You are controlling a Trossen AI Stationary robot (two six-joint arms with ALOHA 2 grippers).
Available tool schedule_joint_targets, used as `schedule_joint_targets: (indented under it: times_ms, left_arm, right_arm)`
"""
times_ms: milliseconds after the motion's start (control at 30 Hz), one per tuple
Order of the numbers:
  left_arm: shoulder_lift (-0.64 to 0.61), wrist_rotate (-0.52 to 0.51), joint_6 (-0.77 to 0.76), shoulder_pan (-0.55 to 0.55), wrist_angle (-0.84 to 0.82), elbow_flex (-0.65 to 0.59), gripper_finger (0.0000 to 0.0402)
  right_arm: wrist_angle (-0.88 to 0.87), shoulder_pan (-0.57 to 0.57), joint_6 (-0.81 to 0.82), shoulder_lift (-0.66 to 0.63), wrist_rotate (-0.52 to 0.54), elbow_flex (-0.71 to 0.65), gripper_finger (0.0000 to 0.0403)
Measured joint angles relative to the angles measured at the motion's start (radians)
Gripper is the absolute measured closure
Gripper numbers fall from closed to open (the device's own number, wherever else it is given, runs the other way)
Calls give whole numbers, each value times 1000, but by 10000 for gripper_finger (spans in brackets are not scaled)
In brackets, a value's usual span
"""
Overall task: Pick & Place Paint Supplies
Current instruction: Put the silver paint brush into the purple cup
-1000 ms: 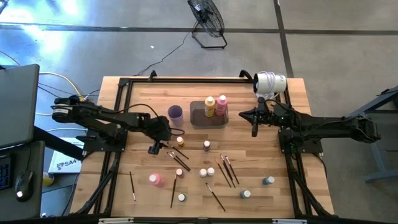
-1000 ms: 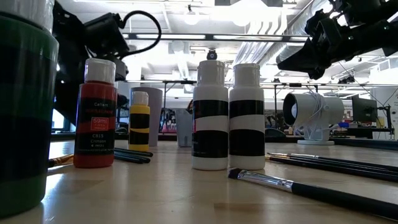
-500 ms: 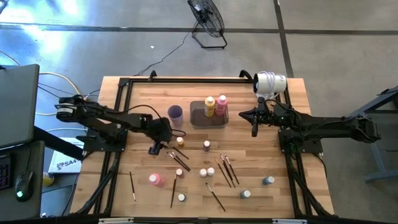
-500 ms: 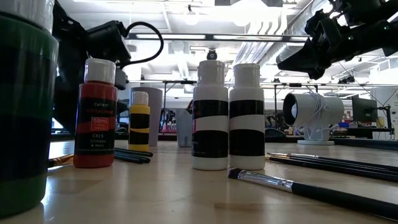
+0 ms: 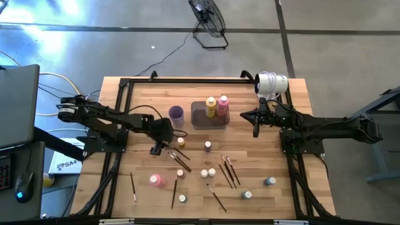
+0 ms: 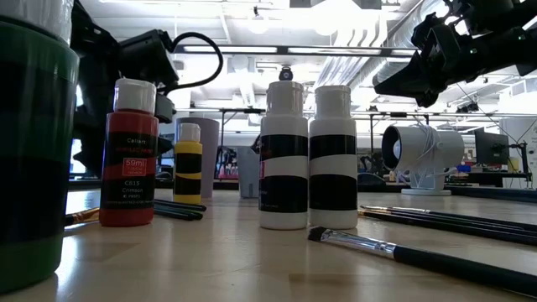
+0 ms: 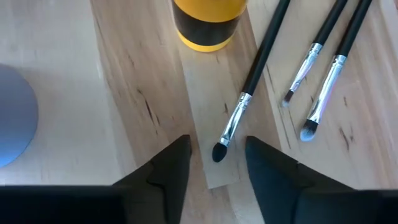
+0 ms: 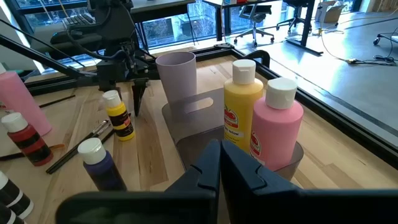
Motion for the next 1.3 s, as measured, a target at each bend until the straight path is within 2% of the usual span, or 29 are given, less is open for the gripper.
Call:
schedule_joint_targets:
  times_ms: [467, 800, 1000, 1100, 1300]
  left_arm:
    - [1, 18, -26, 0, -38, 0, 393]
    - [0, 57, -31, 0, -89, 14, 400]
    - [2, 63, -32, -1, -307, 108, 401]
    - [1, 25, -31, -1, -394, 161, 401]
    - [0, -8, -26, -1, -471, 242, 402]
  right_arm:
    - [0, 0, 0, 0, 0, 0, 398]
    - [0, 0, 0, 0, 0, 0, 398]
    - [0, 0, 0, 0, 0, 0, 398]
    - [0, 0, 0, 0, 0, 0, 398]
    - [0, 0, 0, 0, 0, 0, 398]
